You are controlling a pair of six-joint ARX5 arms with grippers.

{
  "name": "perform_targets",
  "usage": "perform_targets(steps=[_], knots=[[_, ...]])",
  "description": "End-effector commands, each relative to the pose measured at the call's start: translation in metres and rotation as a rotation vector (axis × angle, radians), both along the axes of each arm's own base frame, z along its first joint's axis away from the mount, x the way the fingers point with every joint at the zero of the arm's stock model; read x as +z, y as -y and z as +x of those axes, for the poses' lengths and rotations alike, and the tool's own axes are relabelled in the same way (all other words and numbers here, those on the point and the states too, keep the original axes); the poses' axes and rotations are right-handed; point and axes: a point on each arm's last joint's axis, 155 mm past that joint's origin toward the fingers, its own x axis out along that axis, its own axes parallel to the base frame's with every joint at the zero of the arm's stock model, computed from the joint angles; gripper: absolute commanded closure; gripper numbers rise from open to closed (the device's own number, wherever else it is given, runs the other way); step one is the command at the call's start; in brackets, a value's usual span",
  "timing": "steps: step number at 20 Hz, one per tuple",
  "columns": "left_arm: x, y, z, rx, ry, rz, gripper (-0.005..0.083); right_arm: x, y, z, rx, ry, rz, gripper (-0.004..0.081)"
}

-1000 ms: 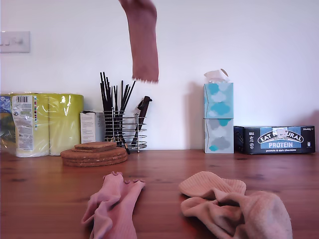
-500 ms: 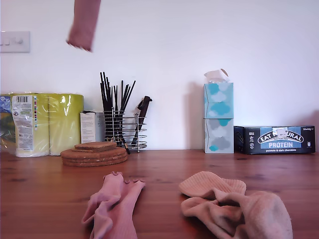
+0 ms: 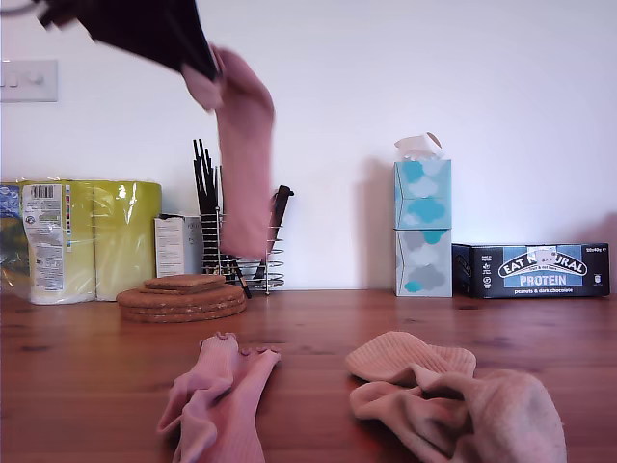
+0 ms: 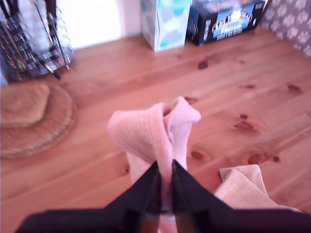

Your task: Pair up the socks based on colour and pattern, by placing each sock on top of its pair

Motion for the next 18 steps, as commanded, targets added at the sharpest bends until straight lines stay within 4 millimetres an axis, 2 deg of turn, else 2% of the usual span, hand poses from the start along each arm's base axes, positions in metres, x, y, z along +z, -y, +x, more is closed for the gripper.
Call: perform_targets(steps=[1,3,5,7,9,11,14,16,18], knots=[[-0.019,0.003,0.012,0.012,-0.036,0.008,0.0797,-0.002,-0.001,-0.002,0.008,0.001,0.000,0.0783],[-0.048,0.009,0.016,0.004,-0.116,0.028,0.0797,-0.003,0.000,-0.002,0.008,-0.001,-0.001,0.0783],[-0.084,0.006,0.007,0.010,-0.241,0.076,0.0797,-0.005,0.000,-0.004,0.010,-0.012,-0.006,0.0783],[-0.115,0.000,-0.008,0.018,-0.370,0.123,0.0797,-0.006,0.001,-0.005,0.009,-0.018,-0.009,0.0783],[-0.137,-0.001,-0.031,0.002,-0.509,0.130,0.0797,-0.006,0.001,-0.005,0.009,-0.018,-0.009,0.0783],[-0.146,0.001,-0.053,-0.024,-0.626,0.114,0.0797,-0.005,0.000,-0.004,0.009,-0.014,-0.007,0.0783],[-0.147,0.009,-0.082,-0.080,-0.760,0.067,0.0797,-0.005,0.000,-0.004,0.010,-0.012,-0.006,0.0783],[-0.144,0.013,-0.090,-0.103,-0.802,0.047,0.0797,-0.005,-0.001,-0.005,0.019,-0.016,0.000,0.0783],[-0.137,0.016,-0.085,-0.099,-0.786,0.036,0.0797,-0.004,-0.003,-0.007,0.029,-0.019,0.007,0.0783]])
